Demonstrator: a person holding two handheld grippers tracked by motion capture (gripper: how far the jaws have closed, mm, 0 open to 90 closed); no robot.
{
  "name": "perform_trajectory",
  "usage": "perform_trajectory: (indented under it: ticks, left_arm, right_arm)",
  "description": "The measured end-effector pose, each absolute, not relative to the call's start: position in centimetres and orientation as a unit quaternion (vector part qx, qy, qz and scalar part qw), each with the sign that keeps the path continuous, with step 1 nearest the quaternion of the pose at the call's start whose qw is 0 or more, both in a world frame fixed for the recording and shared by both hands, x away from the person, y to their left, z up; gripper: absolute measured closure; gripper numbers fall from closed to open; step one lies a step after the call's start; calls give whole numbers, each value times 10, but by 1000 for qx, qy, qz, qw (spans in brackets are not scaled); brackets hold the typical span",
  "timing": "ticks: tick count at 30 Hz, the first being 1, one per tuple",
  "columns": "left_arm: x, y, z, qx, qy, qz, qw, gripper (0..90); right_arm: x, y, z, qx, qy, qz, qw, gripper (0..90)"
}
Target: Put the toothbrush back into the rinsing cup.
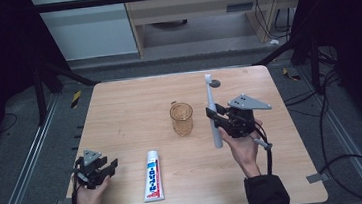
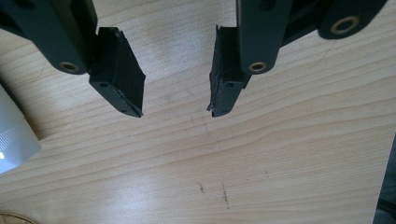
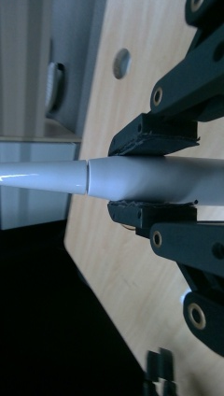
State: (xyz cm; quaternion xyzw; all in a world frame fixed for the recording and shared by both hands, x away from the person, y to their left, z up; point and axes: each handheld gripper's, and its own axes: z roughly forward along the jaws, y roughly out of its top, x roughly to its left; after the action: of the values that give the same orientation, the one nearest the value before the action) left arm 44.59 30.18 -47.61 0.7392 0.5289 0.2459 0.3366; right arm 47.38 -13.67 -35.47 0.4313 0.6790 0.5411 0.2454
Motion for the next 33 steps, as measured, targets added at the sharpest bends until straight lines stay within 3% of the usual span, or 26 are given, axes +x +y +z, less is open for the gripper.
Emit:
perform_trajectory:
  ticks: [18,33]
  left_arm:
    - [446,303,-476,736,530,250,338,529]
    - [446,304,-475,733,532,252,342,528]
  right_arm:
    - [501,-118,-341,436,588,600,323,676]
    - [531,-99,-348,437,553,621,345,675]
